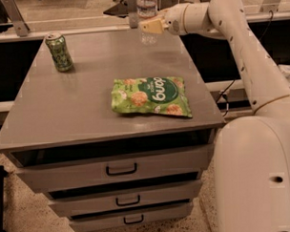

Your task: Pick water bottle

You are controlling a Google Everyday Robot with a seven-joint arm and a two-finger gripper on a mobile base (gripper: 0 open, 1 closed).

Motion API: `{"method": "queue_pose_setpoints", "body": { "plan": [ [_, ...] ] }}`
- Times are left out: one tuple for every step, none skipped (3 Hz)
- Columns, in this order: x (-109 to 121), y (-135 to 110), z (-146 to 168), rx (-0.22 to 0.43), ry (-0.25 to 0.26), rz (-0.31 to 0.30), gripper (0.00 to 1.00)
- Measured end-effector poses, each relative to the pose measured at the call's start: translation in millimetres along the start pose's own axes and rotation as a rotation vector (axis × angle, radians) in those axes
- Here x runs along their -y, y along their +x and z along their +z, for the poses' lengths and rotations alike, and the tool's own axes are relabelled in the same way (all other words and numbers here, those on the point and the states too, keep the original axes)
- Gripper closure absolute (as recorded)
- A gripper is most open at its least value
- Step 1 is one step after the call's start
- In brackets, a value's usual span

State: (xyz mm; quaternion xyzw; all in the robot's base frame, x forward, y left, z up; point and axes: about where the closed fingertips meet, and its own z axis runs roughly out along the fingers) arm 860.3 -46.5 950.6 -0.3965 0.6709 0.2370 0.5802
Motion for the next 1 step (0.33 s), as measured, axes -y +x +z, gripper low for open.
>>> {"method": "queue_pose_setpoints", "body": {
  "plan": [
    [-0.9, 4.5, 3.1, -0.011, -0.004, 0.005, 1.0]
  ]
}}
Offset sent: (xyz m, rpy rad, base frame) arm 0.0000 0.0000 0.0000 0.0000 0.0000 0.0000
